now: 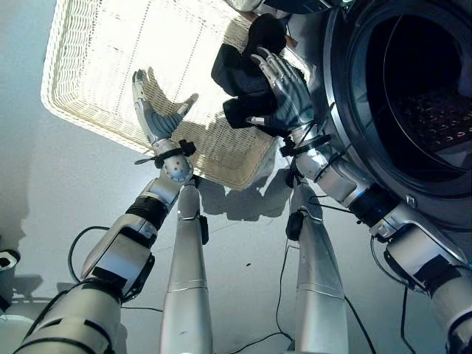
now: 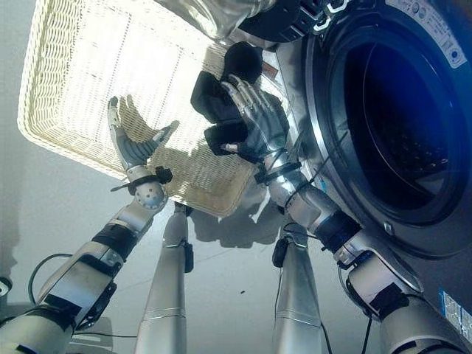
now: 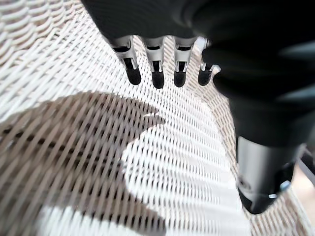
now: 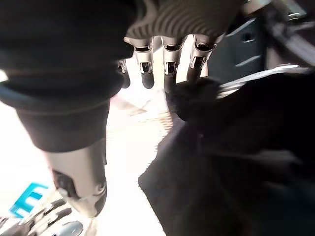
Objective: Put the clothes into the washing machine.
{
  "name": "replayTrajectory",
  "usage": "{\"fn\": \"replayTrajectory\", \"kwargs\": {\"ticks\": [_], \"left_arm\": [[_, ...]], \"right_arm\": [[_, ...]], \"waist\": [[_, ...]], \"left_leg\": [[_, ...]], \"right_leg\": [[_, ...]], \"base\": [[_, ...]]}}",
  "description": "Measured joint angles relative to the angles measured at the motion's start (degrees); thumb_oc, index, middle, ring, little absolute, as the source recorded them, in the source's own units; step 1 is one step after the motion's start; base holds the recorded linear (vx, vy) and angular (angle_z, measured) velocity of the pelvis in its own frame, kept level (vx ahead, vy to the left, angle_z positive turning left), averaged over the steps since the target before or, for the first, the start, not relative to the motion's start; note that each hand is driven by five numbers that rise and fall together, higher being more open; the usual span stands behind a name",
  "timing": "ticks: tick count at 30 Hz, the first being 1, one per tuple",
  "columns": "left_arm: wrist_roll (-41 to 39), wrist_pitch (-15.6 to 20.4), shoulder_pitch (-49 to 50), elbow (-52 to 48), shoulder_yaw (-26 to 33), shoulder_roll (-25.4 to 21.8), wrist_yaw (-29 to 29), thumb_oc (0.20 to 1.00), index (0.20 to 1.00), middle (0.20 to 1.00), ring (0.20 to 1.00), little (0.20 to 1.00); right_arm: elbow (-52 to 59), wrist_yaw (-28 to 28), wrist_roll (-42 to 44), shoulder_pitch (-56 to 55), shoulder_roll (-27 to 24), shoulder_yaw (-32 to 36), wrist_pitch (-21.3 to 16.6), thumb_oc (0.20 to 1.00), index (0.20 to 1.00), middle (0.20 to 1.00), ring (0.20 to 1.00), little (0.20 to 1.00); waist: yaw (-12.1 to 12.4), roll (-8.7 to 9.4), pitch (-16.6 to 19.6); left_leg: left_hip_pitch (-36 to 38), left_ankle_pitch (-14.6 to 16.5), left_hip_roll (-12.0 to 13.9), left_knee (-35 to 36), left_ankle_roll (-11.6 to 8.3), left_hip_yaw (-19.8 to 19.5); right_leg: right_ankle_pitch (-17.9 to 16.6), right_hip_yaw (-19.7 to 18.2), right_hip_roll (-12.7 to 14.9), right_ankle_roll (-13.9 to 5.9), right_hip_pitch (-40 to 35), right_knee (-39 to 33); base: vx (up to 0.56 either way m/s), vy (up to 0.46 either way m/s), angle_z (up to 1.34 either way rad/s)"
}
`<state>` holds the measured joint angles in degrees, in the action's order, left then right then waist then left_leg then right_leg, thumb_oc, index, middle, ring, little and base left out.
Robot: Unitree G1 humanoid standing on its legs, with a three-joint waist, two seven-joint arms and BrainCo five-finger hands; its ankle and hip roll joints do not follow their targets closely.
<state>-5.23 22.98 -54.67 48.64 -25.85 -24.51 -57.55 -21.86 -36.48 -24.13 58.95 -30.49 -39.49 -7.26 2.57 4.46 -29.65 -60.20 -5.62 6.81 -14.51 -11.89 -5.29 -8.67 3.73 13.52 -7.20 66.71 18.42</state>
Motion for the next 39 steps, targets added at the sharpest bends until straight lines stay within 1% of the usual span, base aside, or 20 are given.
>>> {"fn": "replayTrajectory", "kwargs": {"ticks": [1, 2, 4, 5, 6, 7, 8, 9, 10, 12, 14, 18, 19, 22, 24, 25, 26, 29, 39], "left_arm": [[0.0, -0.12, -0.23, 0.06, -0.1, -0.12, 0.05, 1.0, 1.0, 1.0, 1.0, 1.0], [0.0, -0.12, -0.23, 0.06, -0.1, -0.12, 0.05, 1.0, 1.0, 1.0, 1.0, 1.0], [-0.03, -0.15, -0.75, 0.57, -0.17, -0.12, 0.29, 1.0, 1.0, 1.0, 1.0, 1.0], [-0.03, -0.15, -0.75, 0.57, -0.17, -0.12, 0.29, 1.0, 1.0, 1.0, 1.0, 1.0], [-0.02, -0.17, -1.42, 1.25, -0.56, -0.03, 0.61, 1.0, 1.0, 1.0, 1.0, 1.0], [-0.04, -0.16, -1.81, 1.67, -0.87, 0.01, 0.75, 1.0, 1.0, 1.0, 1.0, 1.0], [-0.04, -0.18, -2.75, 2.48, -1.73, 0.02, 0.98, 1.0, 1.0, 1.0, 1.0, 1.0], [-0.04, -0.17, -2.89, 2.47, -1.88, 0.06, 1.02, 1.0, 1.0, 1.0, 1.0, 1.0], [-0.05, -0.15, -3.14, 2.47, -2.27, 0.1, 1.12, 1.0, 1.0, 1.0, 1.0, 1.0], [-0.1, -0.15, -3.23, 2.49, -2.65, 0.09, 1.27, 1.0, 1.0, 1.0, 1.0, 1.0], [-0.14, -0.15, -3.23, 2.5, -2.73, 0.27, 1.26, 1.0, 1.0, 1.0, 1.0, 1.0], [-0.2, -0.15, -3.2, 2.49, -3.36, 1.02, 1.25, 1.0, 1.0, 1.0, 1.0, 1.0], [-0.29, -0.15, -3.24, 2.49, -3.97, 1.03, 1.23, 1.0, 1.0, 1.0, 1.0, 1.0], [-0.51, -0.14, -3.27, 2.49, -4.49, 1.46, 1.22, 1.0, 1.0, 1.0, 1.0, 1.0], [-0.54, -0.14, -3.26, 2.49, -4.49, 1.52, 1.21, 1.0, 1.0, 1.0, 1.0, 1.0], [-0.55, -0.13, -3.26, 2.49, -4.5, 1.51, 1.2, 1.0, 1.0, 1.0, 1.0, 1.0], [-0.54, -0.13, -3.25, 2.49, -4.51, 1.52, 1.2, 1.0, 1.0, 1.0, 1.0, 1.0], [-0.54, -0.1, -3.26, 2.49, -4.66, 1.53, 1.14, 1.0, 1.0, 1.0, 1.0, 1.0], [-0.54, -0.09, -3.14, 2.48, -5.04, 1.57, 0.79, 1.0, 1.0, 1.0, 1.0, 1.0]], "right_arm": [[-1.67, 0.17, 0.0, 1.7, 0.19, -2.37, 1.1, 1.0, 1.0, 1.0, 1.0, 1.0], [-1.67, 0.17, 0.0, 1.7, 0.19, -2.37, 1.1, 1.0, 1.0, 1.0, 1.0, 1.0], [-4.85, 0.2, 0.03, 3.34, 0.87, -3.94, 3.31, 1.0, 1.0, 1.0, 1.0, 1.0], [-4.85, 0.2, 0.03, 3.34, 0.87, -3.94, 3.31, 1.0, 1.0, 1.0, 1.0, 1.0], [-8.3, 0.32, 0.09, 4.56, 0.99, -4.31, 5.55, 1.0, 1.0, 1.0, 1.0, 1.0], [-9.46, 0.5, 0.15, 5.0, 0.95, -4.42, 6.51, 1.0, 1.0, 1.0, 1.0, 1.0], [-13.57, 1.7, 0.61, 7.36, 1.35, -6.37, 9.73, 1.0, 1.0, 1.0, 1.0, 1.0], [-14.85, 2.31, 0.77, 8.16, 1.51, -7.23, 10.96, 1.0, 1.0, 1.0, 1.0, 1.0], [-15.54, 3.6, 1.29, 8.78, 1.64, -8.18, 13.53, 1.0, 1.0, 1.0, 1.0, 1.0], [-16.36, 5.15, 1.28, 9.16, 1.97, -8.35, 15.89, 1.0, 1.0, 1.0, 1.0, 1.0], [-17.89, 6.55, 1.27, 9.74, 2.98, -8.49, 17.61, 1.0, 1.0, 1.0, 1.0, 1.0], [-18.87, 9.26, 1.17, 10.72, 3.05, -8.72, 19.4, 1.0, 1.0, 1.0, 1.0, 1.0], [-19.42, 10.09, 1.0, 10.83, 3.16, -8.9, 20.49, 1.0, 1.0, 1.0, 1.0, 1.0], [-20.22, 10.76, -0.19, 11.16, 3.22, -9.67, 22.42, 1.0, 1.0, 1.0, 1.0, 1.0], [-21.31, 11.27, -1.41, 11.59, 3.27, -10.18, 22.75, 1.0, 1.0, 1.0, 1.0, 1.0], [-21.63, 11.84, -2.48, 11.79, 3.25, -10.61, 22.88, 0.238, 0.238, 0.238, 0.238, 0.238], [-21.71, 12.07, -2.84, 11.8, 3.26, -10.64, 22.89, 0.2, 0.2, 0.2, 0.2, 0.2], [-21.92, 12.59, -4.73, 11.87, 3.21, -10.66, 22.89, 0.2, 0.2, 0.2, 0.2, 0.2], [-22.22, 11.53, -4.99, 11.97, 3.07, -10.5, 21.49, 0.2, 0.2, 0.2, 0.2, 0.2]], "waist": [[0.1, -0.04, 0.02], [0.1, -0.04, 0.02], [0.27, -0.05, 0.02], [0.27, -0.05, 0.02], [0.82, -0.05, 0.02], [1.1, -0.06, 0.02], [1.48, -0.07, 0.03], [1.55, -0.07, 0.03], [1.56, -0.07, 0.03], [1.59, -0.1, 0.04], [1.68, -0.16, 0.07], [2.21, -0.66, 0.33], [2.39, -0.76, 0.37], [2.91, -0.81, 0.4], [3.02, -0.81, 0.4], [3.01, -0.81, 0.4], [3.0, -0.81, 0.4], [2.94, -0.81, 0.4], [2.82, -0.81, 0.4]], "left_leg": [[0.13, -0.05, -0.13, -0.02, -0.06, -0.26], [0.13, -0.05, -0.13, -0.02, -0.06, -0.26], [0.15, -0.1, -0.23, -0.1, -0.13, -0.61], [0.15, -0.1, -0.23, -0.1, -0.13, -0.61], [0.14, -0.18, -0.25, -0.09, -0.2, -0.77], [0.14, -0.19, -0.25, -0.09, -0.2, -0.77], [0.14, -0.24, -0.31, -0.09, -0.19, -0.81], [0.14, -0.26, -0.36, -0.08, -0.18, -0.83], [0.14, -0.29, -0.53, -0.07, -0.14, -0.94], [0.14, -0.32, -0.72, -0.08, -0.09, -1.02], [0.14, -0.34, -0.76, -0.07, -0.07, -1.06], [0.12, -0.39, -0.8, -0.09, -0.05, -1.18], [0.11, -0.39, -0.8, -0.14, -0.06, -1.21], [0.11, -0.44, -0.8, -0.17, -0.08, -1.26], [0.12, -0.49, -0.83, -0.17, -0.08, -1.28], [0.11, -0.52, -0.85, -0.17, -0.07, -1.29], [0.12, -0.52, -0.85, -0.17, -0.07, -1.3], [0.12, -0.55, -0.86, -0.2, -0.08, -1.36], [0.11, -0.6, -0.88, -0.2, -0.12, -1.56]], "right_leg": [[0.42, 0.12, 0.19, -0.01, 0.0, 0.69], [0.42, 0.12, 0.19, -0.01, 0.0, 0.69], [0.86, 0.35, 0.36, 0.04, 0.04, 1.42], [0.86, 0.35, 0.36, 0.04, 0.04, 1.42], [0.89, 0.5, 0.38, 0.08, 0.04, 1.5], [0.89, 0.5, 0.38, 0.08, 0.04, 1.5], [0.89, 0.52, 0.45, 0.08, 0.04, 1.56], [0.89, 0.54, 0.49, 0.08, 0.04, 1.59], [0.95, 0.58, 0.68, 0.04, 0.04, 1.76], [1.08, 0.6, 0.88, -0.04, 0.04, 1.92], [1.1, 0.62, 0.93, -0.06, 0.04, 1.98], [1.19, 0.69, 0.97, -0.04, 0.04, 2.2], [1.25, 0.71, 0.97, 0.0, 0.04, 2.32], [1.27, 0.76, 1.0, 0.03, 0.04, 2.4], [1.27, 0.78, 1.03, 0.03, 0.04, 2.45], [1.27, 0.78, 1.04, 0.03, 0.04, 2.48], [1.27, 0.78, 1.05, 0.03, 0.04, 2.5], [1.37, 0.8, 1.06, 0.03, 0.04, 2.73], [1.57, 0.97, 1.13, 0.04, 0.04, 2.98]], "base": [[0.02, -0.031, 0.06], [0.03, -0.028, 0.06], [0.02, -0.012, 0.04], [0.02, -0.006, 0.03], [0.0, 0.0, 0.0], [0.03, -0.001, 0.02], [0.03, 0.0, 0.02], [0.03, 0.001, 0.05], [0.03, -0.003, 0.06], [0.02, -0.007, 0.05], [0.0, 0.0, 0.0], [0.0, 0.0, 0.0], [0.0, 0.0, 0.0], [0.0, 0.0, 0.0], [0.0, 0.0, 0.0], [0.0, 0.0, 0.0], [0.0, 0.0, 0.0], [0.0, 0.0, 0.0], [0.0, 0.0, 0.0]]}}
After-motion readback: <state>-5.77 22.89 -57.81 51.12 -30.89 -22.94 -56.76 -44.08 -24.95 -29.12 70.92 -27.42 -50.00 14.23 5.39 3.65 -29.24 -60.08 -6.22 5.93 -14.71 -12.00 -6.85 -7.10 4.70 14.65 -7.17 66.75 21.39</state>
